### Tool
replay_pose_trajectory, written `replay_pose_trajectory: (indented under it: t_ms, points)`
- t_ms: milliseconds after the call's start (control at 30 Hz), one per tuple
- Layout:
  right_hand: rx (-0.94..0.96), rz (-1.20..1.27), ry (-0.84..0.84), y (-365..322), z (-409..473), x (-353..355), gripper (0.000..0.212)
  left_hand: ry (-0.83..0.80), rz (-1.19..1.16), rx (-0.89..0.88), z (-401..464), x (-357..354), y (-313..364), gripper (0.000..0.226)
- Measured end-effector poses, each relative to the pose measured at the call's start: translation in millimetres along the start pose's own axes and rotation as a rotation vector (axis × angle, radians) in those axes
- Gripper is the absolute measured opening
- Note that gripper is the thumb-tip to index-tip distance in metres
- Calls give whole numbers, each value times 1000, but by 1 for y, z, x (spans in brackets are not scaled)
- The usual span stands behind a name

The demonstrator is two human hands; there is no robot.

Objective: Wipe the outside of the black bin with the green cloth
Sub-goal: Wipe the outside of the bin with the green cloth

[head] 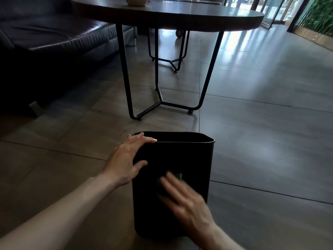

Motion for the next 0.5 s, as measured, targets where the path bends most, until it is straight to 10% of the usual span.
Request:
replay_pose_trajectory:
  t_ms: [233, 500]
  points:
    - [99, -327, -248, -34, -46, -9, 42, -5, 2, -26, -5, 0, -3, 68]
    - [-342, 194, 321, 51, 0, 106, 43, -34, -16, -100, -3, -1, -9, 70]
Point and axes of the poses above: each hand's wrist, its own z-axis towards the middle knuckle, its own x-axis out of the back of the hand, y = z × x, the point moved 2 cm from there along z, towards the middle knuckle, and after that the axes turned 5 degrees about x, right-handed, at the moved point
